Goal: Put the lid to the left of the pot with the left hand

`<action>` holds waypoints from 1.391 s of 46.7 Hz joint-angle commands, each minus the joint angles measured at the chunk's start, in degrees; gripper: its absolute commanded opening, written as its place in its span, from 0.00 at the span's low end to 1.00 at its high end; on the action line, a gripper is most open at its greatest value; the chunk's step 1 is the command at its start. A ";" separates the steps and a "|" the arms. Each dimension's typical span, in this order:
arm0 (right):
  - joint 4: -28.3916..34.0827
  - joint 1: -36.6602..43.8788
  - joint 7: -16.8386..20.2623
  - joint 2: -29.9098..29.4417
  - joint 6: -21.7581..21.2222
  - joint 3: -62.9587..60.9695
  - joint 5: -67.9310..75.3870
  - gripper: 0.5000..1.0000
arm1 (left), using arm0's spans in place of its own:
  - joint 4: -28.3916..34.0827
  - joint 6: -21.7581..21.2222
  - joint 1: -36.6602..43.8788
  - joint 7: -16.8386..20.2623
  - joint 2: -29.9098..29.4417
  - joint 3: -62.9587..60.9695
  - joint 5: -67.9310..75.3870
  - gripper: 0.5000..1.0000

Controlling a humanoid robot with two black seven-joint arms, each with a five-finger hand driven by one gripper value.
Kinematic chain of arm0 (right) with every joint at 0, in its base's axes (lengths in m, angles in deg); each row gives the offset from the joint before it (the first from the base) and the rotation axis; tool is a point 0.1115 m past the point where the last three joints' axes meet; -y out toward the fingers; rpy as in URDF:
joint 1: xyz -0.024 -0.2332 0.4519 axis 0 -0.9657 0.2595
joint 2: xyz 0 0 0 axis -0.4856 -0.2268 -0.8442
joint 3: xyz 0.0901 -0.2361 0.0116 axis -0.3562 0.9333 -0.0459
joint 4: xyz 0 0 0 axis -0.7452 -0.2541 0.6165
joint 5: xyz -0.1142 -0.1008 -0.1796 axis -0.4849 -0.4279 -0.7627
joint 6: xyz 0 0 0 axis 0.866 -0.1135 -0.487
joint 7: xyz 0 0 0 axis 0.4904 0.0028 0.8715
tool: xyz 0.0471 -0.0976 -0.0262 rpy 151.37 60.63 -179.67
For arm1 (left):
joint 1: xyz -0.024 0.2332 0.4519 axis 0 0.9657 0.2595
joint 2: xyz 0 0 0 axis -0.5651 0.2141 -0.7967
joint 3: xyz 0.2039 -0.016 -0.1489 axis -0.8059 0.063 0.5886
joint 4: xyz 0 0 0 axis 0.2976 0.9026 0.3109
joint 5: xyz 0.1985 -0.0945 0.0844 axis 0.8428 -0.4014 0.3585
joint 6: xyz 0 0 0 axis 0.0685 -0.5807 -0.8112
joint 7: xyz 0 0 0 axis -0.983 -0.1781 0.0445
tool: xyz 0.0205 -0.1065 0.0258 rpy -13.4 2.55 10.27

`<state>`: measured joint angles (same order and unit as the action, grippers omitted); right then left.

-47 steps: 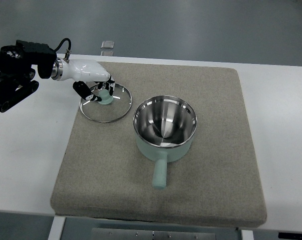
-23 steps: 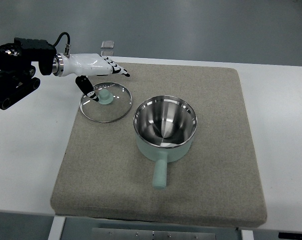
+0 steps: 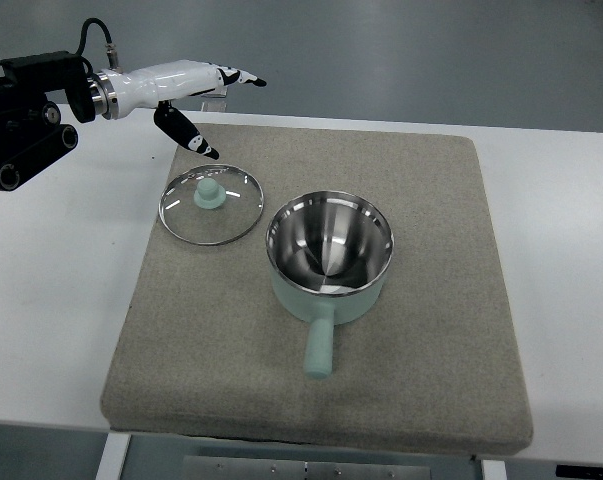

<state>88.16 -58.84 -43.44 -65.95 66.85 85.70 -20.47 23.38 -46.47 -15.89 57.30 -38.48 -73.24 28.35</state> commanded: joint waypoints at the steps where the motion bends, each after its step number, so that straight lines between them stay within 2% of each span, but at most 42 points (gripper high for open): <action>1: 0.02 0.00 0.00 0.00 0.00 0.00 0.00 0.85 | 2.07 -3.80 0.46 0.00 0.48 0.24 -7.08 0.99; 5: 0.02 0.00 0.00 0.00 0.00 0.00 0.00 0.85 | 4.26 -6.88 0.38 0.00 2.32 0.24 -14.64 0.99; 9: -0.06 0.00 0.00 0.00 0.00 0.00 0.00 0.85 | 7.16 -7.68 0.03 0.00 4.26 0.32 -22.81 0.99; 17: 0.02 0.00 0.00 0.00 0.00 0.00 0.00 0.85 | 12.97 -6.71 -0.15 0.00 7.51 0.50 -41.53 0.99; 24: 0.02 0.00 0.00 0.00 0.00 0.00 0.00 0.85 | 13.67 -6.10 -0.06 0.00 8.13 0.59 -52.70 0.99; 30: 0.02 0.00 0.00 0.00 0.00 0.00 0.00 0.85 | 14.64 -2.77 0.38 0.00 8.39 1.20 -61.49 0.99; 33: 0.02 0.00 0.00 0.00 0.00 0.00 0.00 0.85 | 15.87 -0.31 0.64 -3.17 8.83 2.69 -66.41 0.99; 39: 0.02 0.00 0.00 0.00 0.00 0.00 0.00 0.85 | 19.64 3.92 1.34 -12.57 10.41 7.43 -75.20 0.99; 44: 0.02 0.00 0.00 0.00 0.00 0.00 0.00 0.85 | 20.53 4.54 3.54 -19.34 11.38 12.88 -81.01 0.99; 48: 0.02 0.00 0.00 0.00 0.00 0.00 0.00 0.85 | 20.53 3.57 4.51 -23.39 12.34 16.93 -82.42 0.99; 51: 0.02 0.00 0.00 0.00 0.00 0.00 0.00 0.85 | 20.79 3.57 5.56 -24.97 13.05 20.18 -82.51 0.99; 57: 0.02 0.00 0.00 0.00 0.00 0.00 0.00 0.85 | 20.62 5.41 7.23 -25.24 13.23 25.28 -82.42 0.99; 62: 0.02 0.00 0.00 0.00 0.00 0.00 0.00 0.85 | 20.97 12.17 8.72 -25.07 13.49 28.71 -82.51 0.99; 65: 0.02 0.00 0.00 0.00 0.00 0.00 0.00 0.85 | 21.32 13.68 9.08 -24.89 14.28 30.73 -82.42 0.99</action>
<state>88.18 -58.84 -43.44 -65.95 66.85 85.71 -20.47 44.35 -34.41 -7.22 32.21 -24.86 -44.42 -54.11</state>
